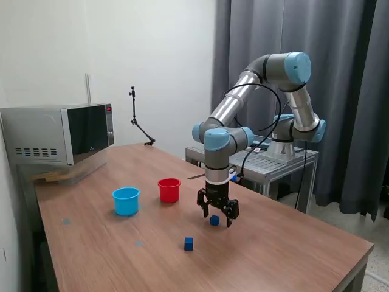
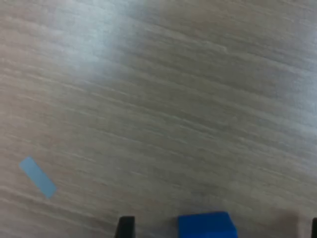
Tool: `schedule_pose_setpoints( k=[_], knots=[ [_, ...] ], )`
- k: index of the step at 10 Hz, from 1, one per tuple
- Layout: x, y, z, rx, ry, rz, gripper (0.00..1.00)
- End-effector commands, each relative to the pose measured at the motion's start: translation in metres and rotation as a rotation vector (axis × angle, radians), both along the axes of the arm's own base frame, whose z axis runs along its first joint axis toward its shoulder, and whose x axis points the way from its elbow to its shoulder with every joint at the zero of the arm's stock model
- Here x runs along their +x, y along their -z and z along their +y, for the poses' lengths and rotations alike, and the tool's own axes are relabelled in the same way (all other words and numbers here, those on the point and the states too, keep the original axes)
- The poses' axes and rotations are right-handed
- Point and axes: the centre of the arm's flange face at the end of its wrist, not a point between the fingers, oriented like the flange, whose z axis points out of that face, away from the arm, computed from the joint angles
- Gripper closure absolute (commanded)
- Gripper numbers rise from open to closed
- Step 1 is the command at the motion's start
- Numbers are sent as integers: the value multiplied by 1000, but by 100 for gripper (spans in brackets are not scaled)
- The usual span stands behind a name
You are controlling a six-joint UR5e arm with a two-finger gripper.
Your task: Place red objects in the red bin, and blue objects in the blue bin.
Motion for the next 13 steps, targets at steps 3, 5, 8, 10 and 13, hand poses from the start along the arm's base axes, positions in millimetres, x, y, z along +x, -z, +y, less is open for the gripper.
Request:
schedule_pose_setpoints(
  k=[3,5,8,10,13],
  knots=[
    [-1,-2,0,-1,2,4,0],
    [-6,-8,-2,-20,4,41,0],
    [-6,-6,-4,-60,6,58,0],
    [-6,-5,-4,-62,6,62,0],
    [-4,0,2,-59,16,52,0]
  ],
)
